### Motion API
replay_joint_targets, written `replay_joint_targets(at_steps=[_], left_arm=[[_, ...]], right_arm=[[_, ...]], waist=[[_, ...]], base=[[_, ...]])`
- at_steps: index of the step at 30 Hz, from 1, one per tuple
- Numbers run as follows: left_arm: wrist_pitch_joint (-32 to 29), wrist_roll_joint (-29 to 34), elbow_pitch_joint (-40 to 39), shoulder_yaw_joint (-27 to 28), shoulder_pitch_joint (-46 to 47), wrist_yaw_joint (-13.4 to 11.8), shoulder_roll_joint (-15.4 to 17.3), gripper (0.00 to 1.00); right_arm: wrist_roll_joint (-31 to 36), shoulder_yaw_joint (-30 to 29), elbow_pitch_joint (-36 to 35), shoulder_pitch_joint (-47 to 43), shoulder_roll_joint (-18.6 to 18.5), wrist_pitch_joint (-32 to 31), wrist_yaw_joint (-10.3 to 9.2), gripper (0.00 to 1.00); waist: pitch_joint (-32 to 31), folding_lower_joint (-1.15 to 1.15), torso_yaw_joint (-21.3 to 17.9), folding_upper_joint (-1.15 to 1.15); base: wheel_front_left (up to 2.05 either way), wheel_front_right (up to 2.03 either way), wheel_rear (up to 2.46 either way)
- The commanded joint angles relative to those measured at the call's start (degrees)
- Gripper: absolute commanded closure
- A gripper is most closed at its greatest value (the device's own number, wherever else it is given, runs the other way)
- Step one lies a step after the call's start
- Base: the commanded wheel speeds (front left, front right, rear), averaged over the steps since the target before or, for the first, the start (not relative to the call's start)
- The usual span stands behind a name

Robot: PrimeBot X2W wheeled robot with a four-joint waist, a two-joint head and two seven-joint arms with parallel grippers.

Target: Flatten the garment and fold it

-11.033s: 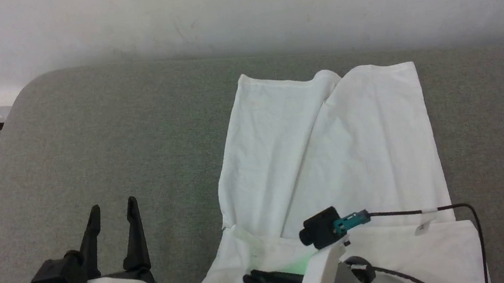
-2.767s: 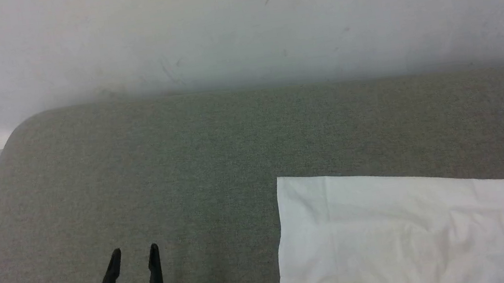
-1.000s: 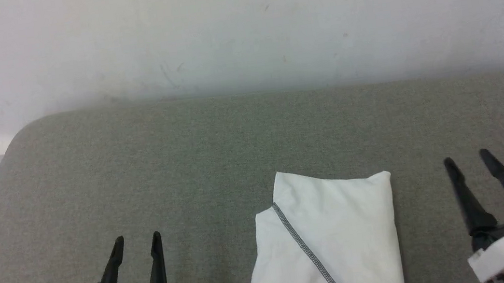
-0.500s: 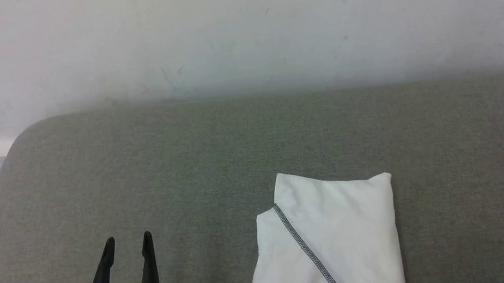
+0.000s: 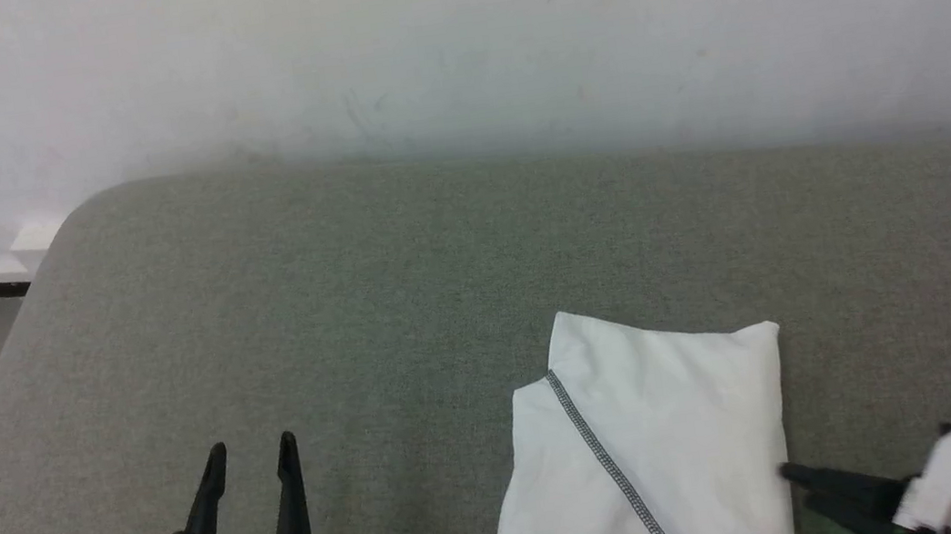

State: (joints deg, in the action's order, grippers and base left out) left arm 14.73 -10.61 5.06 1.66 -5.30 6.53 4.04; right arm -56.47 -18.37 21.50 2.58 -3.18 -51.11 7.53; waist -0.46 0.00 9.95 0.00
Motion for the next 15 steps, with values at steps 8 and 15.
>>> replay_joint_targets(at_steps=[8, 15], left_arm=[[0.3, -0.7, 0.3, 0.0, 2.6, 0.5, -0.5, 0.0], [0.3, -0.7, 0.5, 0.4, 2.6, 0.7, -0.7, 0.0]], right_arm=[[-4.5, 13.1, 8.5, 6.3, 0.3, 3.7, -0.04, 1.0], [4.0, 24.6, 3.5, 7.9, -4.4, 9.9, -0.04, 1.0]], waist=[[2.3, 0.0, -0.7, 0.0], [1.9, 0.0, -4.4, 0.0]], base=[[0.0, 0.0, 0.0], [0.0, 0.0, 0.0]])
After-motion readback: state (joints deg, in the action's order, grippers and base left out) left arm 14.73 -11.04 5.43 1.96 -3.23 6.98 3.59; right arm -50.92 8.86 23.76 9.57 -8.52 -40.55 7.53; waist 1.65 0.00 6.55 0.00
